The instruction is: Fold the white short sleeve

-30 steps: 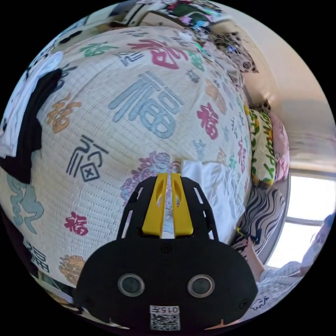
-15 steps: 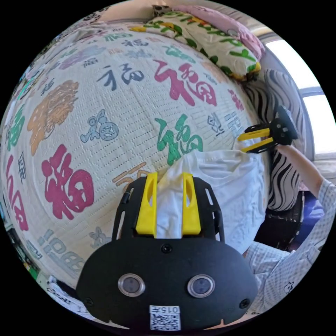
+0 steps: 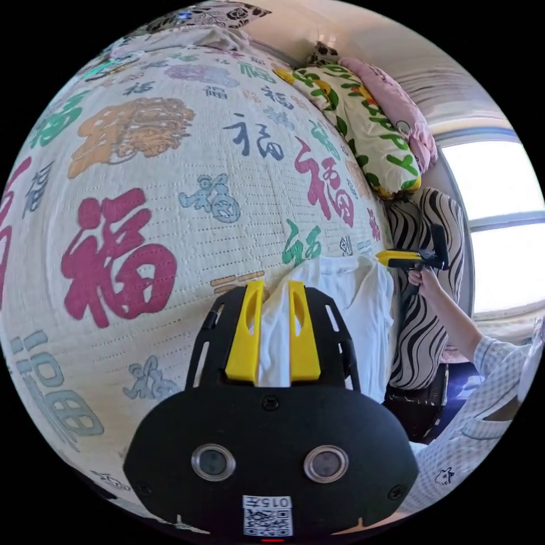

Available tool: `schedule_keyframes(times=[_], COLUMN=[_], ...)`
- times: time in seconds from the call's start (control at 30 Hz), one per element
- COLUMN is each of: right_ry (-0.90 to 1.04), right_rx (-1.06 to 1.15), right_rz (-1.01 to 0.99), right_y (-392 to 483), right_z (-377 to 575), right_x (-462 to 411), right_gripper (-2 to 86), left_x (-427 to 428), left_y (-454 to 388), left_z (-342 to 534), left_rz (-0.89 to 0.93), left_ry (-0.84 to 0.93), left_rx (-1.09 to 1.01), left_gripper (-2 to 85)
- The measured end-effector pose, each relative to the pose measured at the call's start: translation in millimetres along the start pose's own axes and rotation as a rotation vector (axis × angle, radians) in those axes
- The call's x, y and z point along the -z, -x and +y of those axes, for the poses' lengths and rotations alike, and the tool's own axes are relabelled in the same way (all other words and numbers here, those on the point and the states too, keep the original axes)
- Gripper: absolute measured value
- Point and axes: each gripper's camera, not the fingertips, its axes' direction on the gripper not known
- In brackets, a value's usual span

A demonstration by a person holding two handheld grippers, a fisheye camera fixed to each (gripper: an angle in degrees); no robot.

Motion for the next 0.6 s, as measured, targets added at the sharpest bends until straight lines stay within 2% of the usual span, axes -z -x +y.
schedule_keyframes(times=[0.07,0.23,0.33,0.4,0.43,0.5,0.53,0.6], right_ry=[-0.076,-0.064,-0.016,-0.012,-0.053,-0.135,-0.169,-0.186], right_rx=[-0.07,-0.242,-0.286,-0.32,-0.428,-0.517,-0.553,-0.581], right_rz=[0.039,0.161,0.046,0.133,0.223,0.151,0.073,0.06], right_y=[-14,-45,-62,-67,-77,-95,-105,-112], right_z=[27,93,107,109,114,126,134,145], right_x=[20,21,1,-6,-4,1,2,2], right_gripper=[8.4,11.1,5.5,2.1,1.3,1.0,1.1,1.5], left_x=[34,87,92,89,89,91,93,95], left_y=[1,20,42,52,57,63,67,73], left_z=[20,91,133,152,162,174,180,187], left_rz=[-0.042,-0.122,-0.156,-0.18,-0.225,-0.254,-0.221,-0.151], left_ry=[-0.087,-0.154,-0.098,-0.062,-0.06,-0.075,-0.093,-0.126], left_rx=[0.013,0.166,0.297,0.345,0.374,0.417,0.438,0.473], left_gripper=[7.4,8.6,8.3,6.6,5.9,6.2,7.1,9.0])
